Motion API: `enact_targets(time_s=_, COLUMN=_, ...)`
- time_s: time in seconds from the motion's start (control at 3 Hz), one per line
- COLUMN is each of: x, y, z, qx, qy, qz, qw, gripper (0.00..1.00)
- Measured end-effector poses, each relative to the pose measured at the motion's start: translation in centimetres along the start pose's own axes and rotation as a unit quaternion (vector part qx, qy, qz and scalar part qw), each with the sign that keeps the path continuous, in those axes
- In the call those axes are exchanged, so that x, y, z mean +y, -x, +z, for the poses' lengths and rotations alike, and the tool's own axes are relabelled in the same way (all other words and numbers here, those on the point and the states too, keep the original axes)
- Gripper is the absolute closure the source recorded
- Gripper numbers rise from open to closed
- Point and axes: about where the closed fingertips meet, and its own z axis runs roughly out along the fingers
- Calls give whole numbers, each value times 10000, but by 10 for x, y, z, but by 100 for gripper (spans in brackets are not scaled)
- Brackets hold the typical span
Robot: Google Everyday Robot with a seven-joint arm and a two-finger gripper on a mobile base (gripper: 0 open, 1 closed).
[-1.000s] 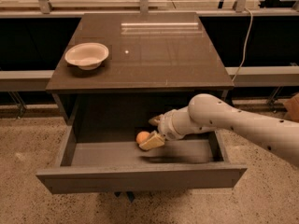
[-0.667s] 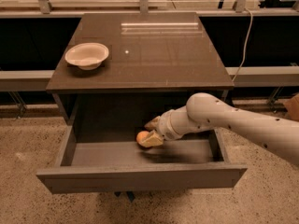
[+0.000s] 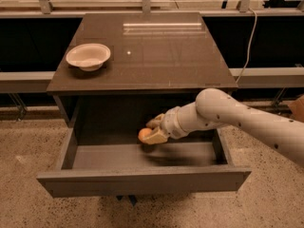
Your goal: Pick orange from top drawer and place on counter
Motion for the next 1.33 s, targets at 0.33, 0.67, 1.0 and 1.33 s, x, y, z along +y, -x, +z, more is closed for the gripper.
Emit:
enact_targets(time_s=0.33, x=-7, y=33, z=-55, qx=-763, qy=-154, qz=-185, qw=9968, gripper=100)
enact_targets(time_s=0.67, x=-8, y=67, z=-130, qx=-1310, qy=-345, qz=-576, qw=9891, gripper=100)
enact_targets(time_s=1.0, x=-9, y=102, z=-186, qx=-1604, qy=-361, qz=-976, qw=9816, gripper=100)
enact_targets(time_s=1.33, x=-22, y=135, z=-227, qx=-1600, qy=-500, qz=-1165, qw=9789, gripper=100)
